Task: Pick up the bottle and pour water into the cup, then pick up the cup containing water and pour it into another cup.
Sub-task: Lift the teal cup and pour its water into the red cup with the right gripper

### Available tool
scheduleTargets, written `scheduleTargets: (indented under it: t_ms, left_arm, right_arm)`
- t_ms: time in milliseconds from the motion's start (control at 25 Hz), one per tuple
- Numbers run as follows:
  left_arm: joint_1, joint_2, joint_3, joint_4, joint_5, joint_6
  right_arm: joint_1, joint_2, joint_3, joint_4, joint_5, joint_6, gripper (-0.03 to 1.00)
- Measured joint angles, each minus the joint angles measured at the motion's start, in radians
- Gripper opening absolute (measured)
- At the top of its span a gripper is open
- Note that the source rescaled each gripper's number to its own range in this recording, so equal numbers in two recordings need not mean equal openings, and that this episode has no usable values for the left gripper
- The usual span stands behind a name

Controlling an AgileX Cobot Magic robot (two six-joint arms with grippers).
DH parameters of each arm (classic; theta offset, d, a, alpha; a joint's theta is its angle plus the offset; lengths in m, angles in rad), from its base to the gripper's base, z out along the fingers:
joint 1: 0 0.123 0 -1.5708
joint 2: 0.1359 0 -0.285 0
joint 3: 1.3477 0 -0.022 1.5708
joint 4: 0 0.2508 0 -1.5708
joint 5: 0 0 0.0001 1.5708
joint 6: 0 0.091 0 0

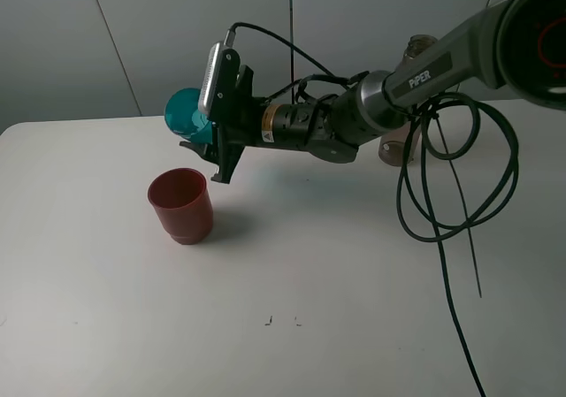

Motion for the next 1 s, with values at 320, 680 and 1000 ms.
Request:
scheduleTargets:
  t_ms: [320,680,1000]
  left_arm:
    - [0.0,0.0,0.0,0.0,0.0,0.0]
    - [0.0,0.0,0.0,0.0,0.0,0.0]
    - [0.0,0.0,0.0,0.0,0.0,0.0]
  right_arm:
    - [0.0,0.0,0.0,0.0,0.0,-0.25,0.04]
    - [0.002,0.0,-0.002,0.028,0.0,-0.405,0.04]
    - [0.017,0.0,-0.002,0.062,-0.002,-0.518,0.04]
